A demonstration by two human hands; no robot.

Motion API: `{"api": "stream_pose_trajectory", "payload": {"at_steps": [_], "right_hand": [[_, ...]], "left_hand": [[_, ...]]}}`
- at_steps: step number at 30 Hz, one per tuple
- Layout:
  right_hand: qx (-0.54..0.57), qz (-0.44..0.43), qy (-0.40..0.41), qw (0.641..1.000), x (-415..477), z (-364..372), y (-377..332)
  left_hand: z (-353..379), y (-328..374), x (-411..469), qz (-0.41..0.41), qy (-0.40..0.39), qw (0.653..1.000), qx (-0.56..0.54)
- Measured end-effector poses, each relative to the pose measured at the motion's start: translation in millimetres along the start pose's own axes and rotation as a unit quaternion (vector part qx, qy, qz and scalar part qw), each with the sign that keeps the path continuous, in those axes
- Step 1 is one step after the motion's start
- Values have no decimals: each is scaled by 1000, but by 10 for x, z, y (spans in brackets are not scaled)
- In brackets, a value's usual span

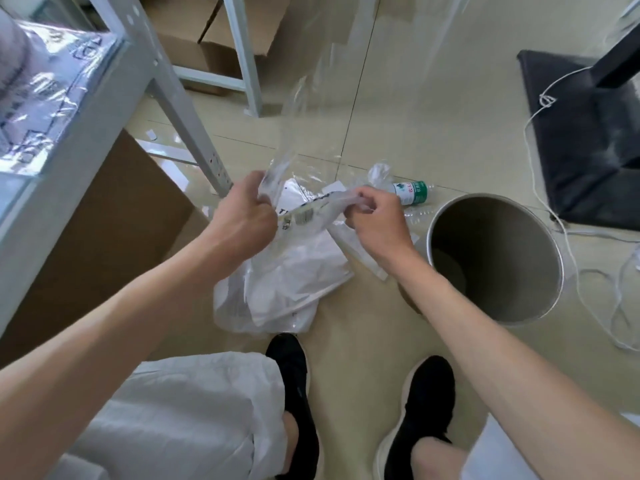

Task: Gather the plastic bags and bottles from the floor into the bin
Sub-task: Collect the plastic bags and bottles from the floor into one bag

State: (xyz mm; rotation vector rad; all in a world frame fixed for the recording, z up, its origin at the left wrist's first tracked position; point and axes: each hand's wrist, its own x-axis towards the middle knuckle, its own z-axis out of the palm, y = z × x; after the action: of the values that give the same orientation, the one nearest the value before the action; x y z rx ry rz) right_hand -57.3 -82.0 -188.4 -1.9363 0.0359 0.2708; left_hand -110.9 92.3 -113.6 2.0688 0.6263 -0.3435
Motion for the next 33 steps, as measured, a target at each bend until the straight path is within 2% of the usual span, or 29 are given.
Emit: {"api": "stream_pose_trajectory", "payload": {"at_steps": [2, 5, 7, 9, 11, 13, 15, 16, 17, 18, 19, 20, 22, 24, 26, 31, 33], "right_hand": [[73, -28, -29, 997, -82, 76, -240], [136, -57, -11, 989, -187, 241, -509], [212, -22, 0, 977, -171, 343, -559], [275, 51, 0, 960, -110, 489, -523], [248, 66, 7, 967, -64, 621, -466], [245, 85, -43, 965, -18, 653, -356], [347, 132, -148, 917, 58, 592, -257], [403, 158, -185, 882, 92, 534, -240], [426, 188, -196, 863, 147, 470, -192], [404, 211, -179, 872, 230, 428, -96], [348, 222, -135, 901, 331, 434, 56], [269, 227, -81, 932, 414, 468, 226], [107, 263, -16, 959, 519, 592, 675], [-40, 297, -36, 953, 524, 711, 1065], [-117, 324, -63, 937, 481, 777, 1341], [-214, 362, -65, 905, 418, 898, 1916], [-197, 350, -26, 915, 372, 851, 1985]], "left_hand": [[28, 55, -44, 26, -28, 999, -28], [14, 96, -89, 46, -72, 988, -128], [-34, 124, -131, 41, -88, 975, -198], [-72, 145, -122, 38, -106, 966, -232], [-84, 148, -67, 25, -111, 964, -241], [-92, 105, -3, 3, -99, 966, -237], [-115, 44, 41, -25, -51, 973, -223], [-135, -1, 60, -42, -22, 976, -214], [-151, -64, 91, -55, 4, 978, -202], [-165, -109, 108, -68, 23, 980, -185], [-176, -146, 122, -76, 33, 982, -169], [-188, -168, 141, -84, 41, 983, -158], [-181, -173, 191, -98, 56, 981, -158], [-161, -179, 218, -104, 70, 981, -150], [-154, -175, 233, -113, 77, 982, -133], [-114, -161, 247, -144, 64, 982, -104], [-91, -158, 242, -146, 66, 983, -94]]}}
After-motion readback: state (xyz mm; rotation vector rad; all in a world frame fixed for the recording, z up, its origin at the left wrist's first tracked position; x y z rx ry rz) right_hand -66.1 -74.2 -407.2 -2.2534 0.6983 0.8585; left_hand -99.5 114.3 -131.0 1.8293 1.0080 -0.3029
